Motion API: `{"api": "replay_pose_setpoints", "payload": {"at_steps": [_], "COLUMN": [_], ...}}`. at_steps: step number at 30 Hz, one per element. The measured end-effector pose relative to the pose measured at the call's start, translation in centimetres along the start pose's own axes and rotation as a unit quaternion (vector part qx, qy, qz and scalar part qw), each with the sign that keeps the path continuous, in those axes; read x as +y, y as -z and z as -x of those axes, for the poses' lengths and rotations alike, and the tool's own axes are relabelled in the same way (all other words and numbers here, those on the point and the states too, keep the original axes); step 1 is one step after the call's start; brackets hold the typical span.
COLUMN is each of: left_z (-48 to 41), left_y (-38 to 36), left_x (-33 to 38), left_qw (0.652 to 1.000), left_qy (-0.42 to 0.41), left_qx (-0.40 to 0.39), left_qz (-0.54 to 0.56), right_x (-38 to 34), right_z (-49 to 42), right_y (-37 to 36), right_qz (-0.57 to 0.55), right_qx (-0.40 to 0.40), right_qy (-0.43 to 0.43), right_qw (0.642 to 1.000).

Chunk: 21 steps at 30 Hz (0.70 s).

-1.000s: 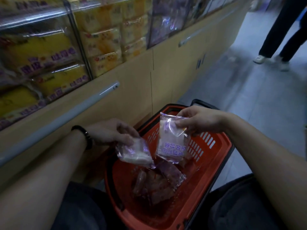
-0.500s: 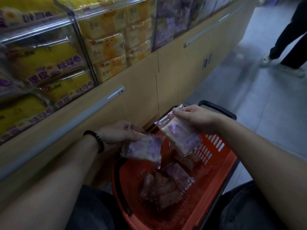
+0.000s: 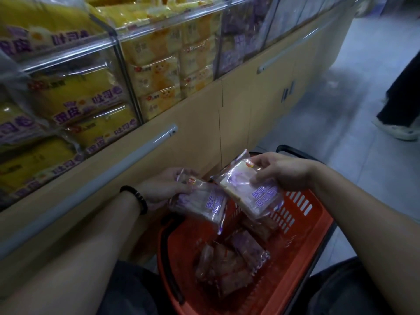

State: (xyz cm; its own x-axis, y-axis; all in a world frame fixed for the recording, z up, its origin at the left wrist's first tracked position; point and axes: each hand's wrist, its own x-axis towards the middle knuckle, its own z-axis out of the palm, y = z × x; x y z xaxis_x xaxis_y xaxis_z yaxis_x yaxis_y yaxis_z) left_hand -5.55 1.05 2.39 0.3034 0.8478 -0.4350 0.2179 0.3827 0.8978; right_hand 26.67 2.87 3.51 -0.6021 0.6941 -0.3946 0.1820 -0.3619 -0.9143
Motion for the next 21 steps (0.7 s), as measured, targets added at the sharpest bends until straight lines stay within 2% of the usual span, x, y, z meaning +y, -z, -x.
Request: {"api": "replay_pose_setpoints", "payload": {"at_steps": [2,7,12,16,18,21], "left_z": [-0.1,0.6,2.4,4.7,5.9,7.9], "left_y": [0.0,-0.8,-2.3,-3.3,-3.3,-3.1], "left_x": [0.0,1.0,1.8,1.9,1.6,1.5], "left_qw": [1.000,0.999,0.994,0.990,0.991,0.992], "left_qy": [0.003,-0.027,-0.068,-0.134,-0.129,-0.123], "left_qx": [0.009,0.041,0.083,0.024,0.024,0.013], "left_qz": [0.009,0.017,-0.011,-0.034,-0.015,0.028], "right_x": [-0.1,-0.8,-1.9,-3.5,-4.3,-5.0], "right_z": [0.2,0.3,1.0,2.3,2.9,3.2], "right_y": [-0.4,-2.2,-4.5,-6.0,-6.4,-7.5], "right_qz": [-0.017,-0.080,-0.020,0.031,0.063,0.089], "right_qx": [-0.020,0.020,0.010,-0.023,-0.057,-0.018], "right_qy": [0.023,0.043,0.037,0.074,0.098,0.131], "right_qw": [0.999,0.996,0.999,0.997,0.991,0.987]}}
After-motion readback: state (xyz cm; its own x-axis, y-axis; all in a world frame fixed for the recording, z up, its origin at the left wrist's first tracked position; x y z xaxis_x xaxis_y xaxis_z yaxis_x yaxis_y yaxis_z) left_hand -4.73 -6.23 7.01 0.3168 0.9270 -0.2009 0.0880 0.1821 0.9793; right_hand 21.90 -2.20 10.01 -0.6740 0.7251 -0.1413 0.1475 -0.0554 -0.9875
